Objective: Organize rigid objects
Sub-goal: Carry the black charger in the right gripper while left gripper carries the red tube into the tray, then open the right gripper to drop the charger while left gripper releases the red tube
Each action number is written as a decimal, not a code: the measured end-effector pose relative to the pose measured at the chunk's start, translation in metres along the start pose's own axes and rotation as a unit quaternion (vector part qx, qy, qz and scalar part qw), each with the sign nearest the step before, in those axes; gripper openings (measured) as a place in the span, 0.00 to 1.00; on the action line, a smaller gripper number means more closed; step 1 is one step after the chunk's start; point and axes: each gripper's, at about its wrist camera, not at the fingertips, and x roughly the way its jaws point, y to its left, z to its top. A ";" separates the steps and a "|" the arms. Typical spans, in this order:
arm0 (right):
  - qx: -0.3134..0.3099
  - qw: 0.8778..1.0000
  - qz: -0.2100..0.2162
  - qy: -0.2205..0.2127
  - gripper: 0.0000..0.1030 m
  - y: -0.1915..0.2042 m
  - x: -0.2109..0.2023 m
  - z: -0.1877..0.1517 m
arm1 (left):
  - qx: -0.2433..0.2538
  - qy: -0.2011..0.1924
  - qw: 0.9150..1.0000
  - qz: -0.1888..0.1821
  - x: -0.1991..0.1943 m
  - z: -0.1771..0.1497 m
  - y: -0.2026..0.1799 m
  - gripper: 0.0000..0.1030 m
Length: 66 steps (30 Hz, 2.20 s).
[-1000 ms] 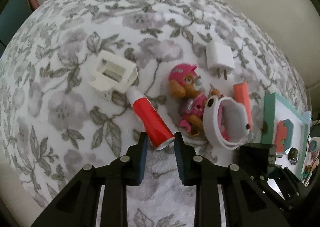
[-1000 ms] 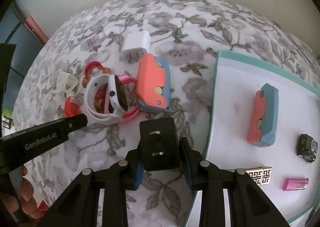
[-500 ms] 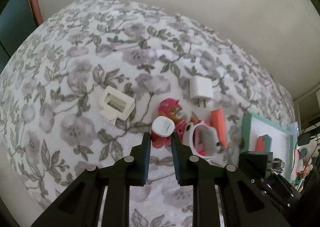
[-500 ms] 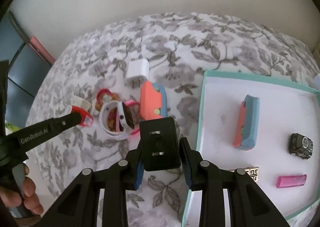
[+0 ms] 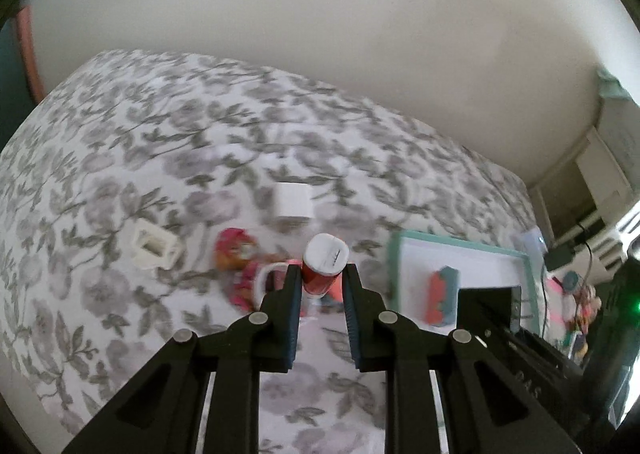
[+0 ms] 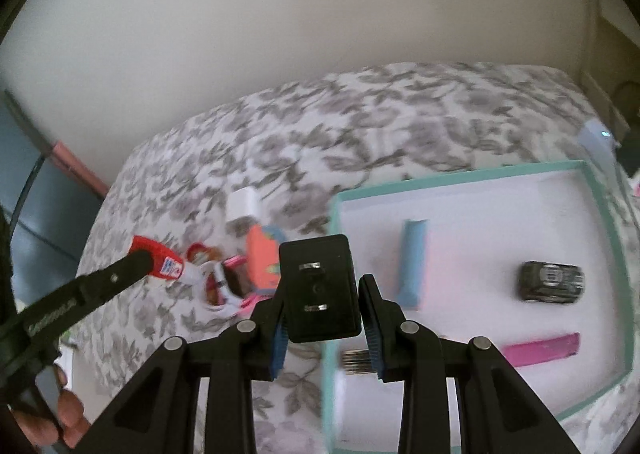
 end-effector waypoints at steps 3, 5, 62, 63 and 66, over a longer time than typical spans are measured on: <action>0.021 1.000 -0.016 -0.009 0.33 -0.017 -0.008 0.002 | 0.033 0.000 0.999 -0.001 0.001 -0.004 -0.025 0.20; 0.041 0.999 -0.026 -0.013 0.33 -0.029 -0.012 0.003 | 0.056 0.002 0.998 -0.011 0.003 -0.009 -0.044 0.20; 0.110 0.978 -0.178 0.018 0.55 -0.114 -0.010 -0.005 | 0.125 0.057 0.990 -0.021 0.053 -0.044 -0.111 0.50; 0.109 0.978 -0.179 0.017 0.58 -0.114 -0.010 -0.005 | 0.116 0.052 0.992 -0.010 0.052 -0.041 -0.106 0.50; 0.106 0.977 -0.182 0.016 0.62 -0.113 -0.009 -0.005 | 0.096 0.041 0.994 0.025 0.049 -0.035 -0.093 0.56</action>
